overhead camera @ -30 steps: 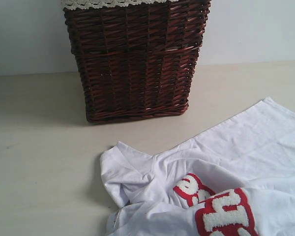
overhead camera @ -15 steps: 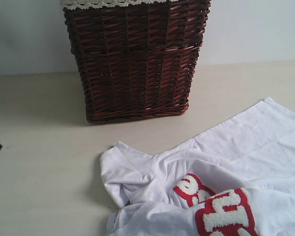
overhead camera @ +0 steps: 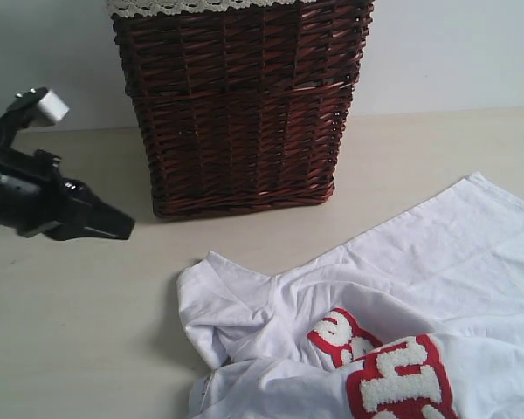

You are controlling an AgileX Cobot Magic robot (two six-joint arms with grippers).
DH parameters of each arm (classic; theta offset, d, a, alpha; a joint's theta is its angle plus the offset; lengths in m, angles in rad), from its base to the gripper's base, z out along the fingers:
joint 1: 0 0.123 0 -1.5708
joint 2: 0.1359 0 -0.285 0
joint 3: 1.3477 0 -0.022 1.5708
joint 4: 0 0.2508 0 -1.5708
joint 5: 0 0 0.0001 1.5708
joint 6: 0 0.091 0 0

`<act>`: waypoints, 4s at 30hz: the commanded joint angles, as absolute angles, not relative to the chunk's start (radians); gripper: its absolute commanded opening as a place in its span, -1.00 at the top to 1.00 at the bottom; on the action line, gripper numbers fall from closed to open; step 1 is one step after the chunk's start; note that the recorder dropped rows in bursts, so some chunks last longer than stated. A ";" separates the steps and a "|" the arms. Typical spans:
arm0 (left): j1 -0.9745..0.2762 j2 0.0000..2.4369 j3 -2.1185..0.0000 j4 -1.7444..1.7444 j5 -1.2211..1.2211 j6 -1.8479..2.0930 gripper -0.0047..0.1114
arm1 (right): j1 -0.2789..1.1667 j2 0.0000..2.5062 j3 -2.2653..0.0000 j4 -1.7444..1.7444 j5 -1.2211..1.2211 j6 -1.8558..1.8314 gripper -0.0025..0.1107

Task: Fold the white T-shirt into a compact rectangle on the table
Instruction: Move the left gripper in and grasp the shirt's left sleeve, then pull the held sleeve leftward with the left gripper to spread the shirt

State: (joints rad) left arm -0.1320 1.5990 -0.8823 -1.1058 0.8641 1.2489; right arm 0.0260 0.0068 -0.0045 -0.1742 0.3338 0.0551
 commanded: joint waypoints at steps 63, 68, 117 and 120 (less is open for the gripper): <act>-0.358 1.642 -1.015 -0.966 0.336 2.090 0.92 | 0.023 0.000 0.000 -0.183 0.328 0.055 0.47; -0.358 1.662 -1.094 -0.992 0.396 2.090 0.92 | 0.023 0.000 0.000 -0.183 0.328 0.055 0.47; -0.157 1.901 -0.933 -1.196 0.079 2.095 0.92 | 0.023 0.000 0.000 -0.183 0.328 0.055 0.47; -0.124 1.868 -0.933 -1.128 0.139 2.095 0.92 | 0.023 0.000 0.000 -0.183 0.328 0.055 0.47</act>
State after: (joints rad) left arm -0.1496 1.9018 -0.9371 -1.1900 0.0785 2.0934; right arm 0.0260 0.0068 -0.0045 -0.1742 0.3338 0.0551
